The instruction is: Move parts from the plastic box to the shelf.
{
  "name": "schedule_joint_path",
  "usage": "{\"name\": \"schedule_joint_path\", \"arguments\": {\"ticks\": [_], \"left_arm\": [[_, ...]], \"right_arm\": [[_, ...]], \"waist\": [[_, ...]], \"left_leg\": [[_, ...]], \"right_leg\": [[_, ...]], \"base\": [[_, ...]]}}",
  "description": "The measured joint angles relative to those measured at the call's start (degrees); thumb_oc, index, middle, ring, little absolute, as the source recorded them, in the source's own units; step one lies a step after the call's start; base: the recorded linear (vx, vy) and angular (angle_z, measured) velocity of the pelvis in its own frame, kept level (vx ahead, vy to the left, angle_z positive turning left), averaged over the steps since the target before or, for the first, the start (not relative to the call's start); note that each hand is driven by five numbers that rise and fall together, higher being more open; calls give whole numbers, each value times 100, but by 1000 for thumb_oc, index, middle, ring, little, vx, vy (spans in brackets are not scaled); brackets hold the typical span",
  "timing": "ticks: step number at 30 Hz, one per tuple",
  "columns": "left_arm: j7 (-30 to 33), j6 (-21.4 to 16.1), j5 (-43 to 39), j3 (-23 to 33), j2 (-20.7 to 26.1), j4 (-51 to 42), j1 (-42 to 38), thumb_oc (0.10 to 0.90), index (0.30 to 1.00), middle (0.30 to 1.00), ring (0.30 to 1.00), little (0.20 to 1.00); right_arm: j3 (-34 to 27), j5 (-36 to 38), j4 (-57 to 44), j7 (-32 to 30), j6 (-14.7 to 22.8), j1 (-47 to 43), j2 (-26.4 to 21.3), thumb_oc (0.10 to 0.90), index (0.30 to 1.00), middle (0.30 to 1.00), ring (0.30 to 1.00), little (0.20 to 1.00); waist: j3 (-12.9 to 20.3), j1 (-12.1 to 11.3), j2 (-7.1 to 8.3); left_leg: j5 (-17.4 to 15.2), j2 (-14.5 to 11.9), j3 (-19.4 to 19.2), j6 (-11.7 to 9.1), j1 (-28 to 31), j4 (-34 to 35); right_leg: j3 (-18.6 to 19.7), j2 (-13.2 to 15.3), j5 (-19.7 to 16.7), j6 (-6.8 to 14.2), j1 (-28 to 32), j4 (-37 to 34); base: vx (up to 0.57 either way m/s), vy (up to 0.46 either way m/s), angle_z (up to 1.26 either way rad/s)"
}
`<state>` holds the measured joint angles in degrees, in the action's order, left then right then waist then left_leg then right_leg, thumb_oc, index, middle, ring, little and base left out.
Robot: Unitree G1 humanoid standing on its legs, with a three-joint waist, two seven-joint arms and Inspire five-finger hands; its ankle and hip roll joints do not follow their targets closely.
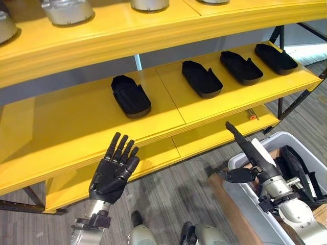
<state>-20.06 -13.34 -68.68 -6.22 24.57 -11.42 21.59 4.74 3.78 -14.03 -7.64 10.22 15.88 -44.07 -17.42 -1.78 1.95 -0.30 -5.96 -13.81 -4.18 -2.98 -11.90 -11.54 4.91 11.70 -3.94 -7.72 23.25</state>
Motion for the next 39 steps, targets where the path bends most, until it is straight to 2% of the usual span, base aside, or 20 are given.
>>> {"name": "schedule_joint_path", "arguments": {"ticks": [1, 3, 6, 9, 10, 11, 13, 15, 16, 18, 20, 23, 24, 25, 28, 29, 30, 31, 33, 39], "left_arm": [[-16, 1, 104, -40, -130, -5, -54, 900, 1000, 1000, 1000, 1000], [-43, 63, 305, -154, -225, -22, -282, 900, 1000, 1000, 1000, 1000], [-61, 165, 507, -303, -157, 20, -603, 900, 1000, 1000, 1000, 1000], [-51, 153, 710, -453, 16, 15, -777, 900, 1000, 1000, 1000, 1000], [-32, 123, 715, -453, 48, 16, -762, 900, 1000, 1000, 1000, 1000], [31, 34, 739, -462, 92, 27, -745, 900, 1000, 1000, 1000, 1000], [105, -57, 842, -461, 175, 70, -804, 900, 1000, 1000, 1000, 1000], [106, -81, 845, -463, 275, 70, -823, 900, 1000, 1000, 1000, 1000], [95, -97, 844, -489, 373, 138, -874, 900, 1000, 1000, 1000, 1000], [70, -96, 844, -479, 395, 244, -863, 900, 1000, 1000, 1000, 1000], [-23, -102, 884, -492, 410, 306, -777, 900, 1000, 1000, 1000, 1000], [-79, -104, 888, -510, 380, 321, -663, 900, 1000, 1000, 1000, 1000], [-72, -105, 886, -511, 369, 331, -700, 900, 1000, 1000, 1000, 1000], [-74, -163, 904, -513, 351, 413, -770, 900, 1000, 1000, 1000, 1000], [-74, -203, 991, -360, 432, 464, -740, 900, 1000, 1000, 1000, 1000], [-64, -201, 1036, -296, 474, 492, -729, 900, 1000, 1000, 1000, 1000], [-69, -200, 1051, -239, 704, 475, -697, 900, 1000, 1000, 1000, 1000], [-60, -161, 1049, -267, 613, 593, -670, 900, 1000, 1000, 1000, 1000], [-85, -130, 1044, -282, 515, 496, -340, 900, 1000, 1000, 1000, 1000], [-87, 36, 1037, -246, 288, 274, -323, 900, 1000, 1000, 1000, 1000]], "right_arm": [[-9, 101, 84, -61, -34, -30, 34, 900, 1000, 1000, 1000, 1000], [-48, 89, 112, -230, -166, 11, 261, 900, 1000, 1000, 1000, 1000], [-52, 62, 149, -342, -222, 40, 645, 900, 1000, 1000, 1000, 1000], [-49, 76, 136, -204, -285, -30, 693, 900, 1000, 1000, 1000, 1000], [-46, 77, 134, -76, -285, -105, 676, 900, 1000, 1000, 1000, 1000], [-28, 95, 141, 91, -291, -251, 608, 900, 1000, 1000, 1000, 1000], [25, 104, 147, 148, -294, -356, 487, 900, 1000, 1000, 1000, 1000], [46, 143, 154, 129, -304, -329, 493, 900, 1000, 1000, 1000, 1000], [88, 196, 229, 50, -298, -347, 596, 900, 1000, 1000, 1000, 1000], [122, 195, 310, -77, -307, -385, 732, 900, 1000, 1000, 1000, 1000], [121, 185, 368, -160, -332, -459, 840, 900, 1000, 1000, 1000, 1000], [121, 133, 378, -199, -490, -456, 854, 900, 1000, 1000, 1000, 1000], [126, 59, 381, -225, -549, -468, 832, 900, 1000, 1000, 1000, 1000], [137, -49, 402, -205, -606, -509, 774, 900, 1000, 1000, 1000, 1000], [135, -140, 402, -14, -679, -531, 608, 900, 1000, 1000, 1000, 1000], [135, -132, 397, 74, -713, -533, 534, 900, 1000, 1000, 1000, 1000], [128, -128, 394, 180, -738, -502, 480, 900, 1000, 1000, 1000, 1000], [121, -119, 537, 219, -790, -578, 406, 900, 1000, 1000, 1000, 1000], [57, 15, 583, 226, -889, -608, 270, 900, 1000, 1000, 1000, 1000], [-71, 202, 574, 475, -992, -456, 154, 900, 1000, 1000, 1000, 1000]], "waist": [[3, -19, -7], [52, 101, -102], [61, 278, 43], [106, 450, 108], [110, 376, 117], [119, 266, 114], [127, 205, 159], [198, 171, 318], [248, 153, 432], [308, 132, 540], [309, 217, 430], [319, 215, 325], [318, 274, 259], [318, 281, 246], [357, 247, 302], [361, 198, 313], [379, 115, 435], [361, 131, 209], [366, 163, -15], [365, 464, -103]], "left_leg": [[-194, 309, 202, 225, 83, 37], [-372, 531, 207, 498, 280, 436], [-298, 620, 129, 556, 510, 674], [-296, 583, -299, 639, 568, 763], [-280, 542, -528, 664, 618, 832], [-299, 427, -917, 708, 624, 813], [-333, 258, -1193, 742, 616, 732], [-324, 207, -1303, 710, 619, 713], [-315, 114, -1408, 684, 589, 590], [-411, 60, -1414, 495, 516, 367], [-553, -221, -1392, 314, 408, 159], [-609, -608, -1657, 243, 404, -122], [-526, -804, -1808, 157, 397, -161], [-528, -913, -1889, 147, 407, -261], [-520, -1182, -1938, -45, 381, -454], [-491, -1292, -1920, -155, 375, -493], [-444, -1406, -1801, -294, 327, -628], [-419, -1612, -1473, -328, 288, -558], [-198, -1741, -1188, -317, 419, -250], [708, -1800, -1215, -274, 813, 410]], "right_leg": [[168, -17, -188, 52, 11, -236], [333, -128, -390, 155, 25, -442], [567, -174, -503, 310, 36, -506], [612, -188, -843, 517, 37, -904], [413, -129, -896, 579, 32, -1062], [-224, 113, -855, 590, 10, -993], [-630, 517, -720, 856, 39, -700], [-601, 772, -855, 950, 229, -794], [-523, 877, -923, 873, 354, -782], [-339, 743, -912, 969, 520, -1066], [-220, 554, -952, 959, 462, -1275], [-693, 508, -866, 919, 516, -1421], [-906, 571, -836, 868, 466, -1149], [-920, 860, -694, 790, 307, -608], [-903, 1523, -676, 901, 341, -502], [-860, 1599, -728, 967, 395, -644], [-703, 1554, -1130, 1388, 501, -987], [-700, 1248, -1070, 1365, 461, -847], [-541, 913, -792, 1143, 181, -489], [-308, 681, -353, 875, -208, 86]], "base": [[-41, 140, -73], [0, 168, -65], [-1, 118, -46], [-77, -20, -57], [-150, -157, -124], [-115, -169, -137], [-95, -141, -101], [-91, -170, -48], [-83, -205, -42], [-1, -221, -34], [74, -342, -49], [25, -408, -62], [70, -529, -50], [124, -619, -44], [120, -519, -29], [114, -428, -33], [168, -505, -37], [180, -497, -51], [188, -401, -67], [133, -286, -32]]}}
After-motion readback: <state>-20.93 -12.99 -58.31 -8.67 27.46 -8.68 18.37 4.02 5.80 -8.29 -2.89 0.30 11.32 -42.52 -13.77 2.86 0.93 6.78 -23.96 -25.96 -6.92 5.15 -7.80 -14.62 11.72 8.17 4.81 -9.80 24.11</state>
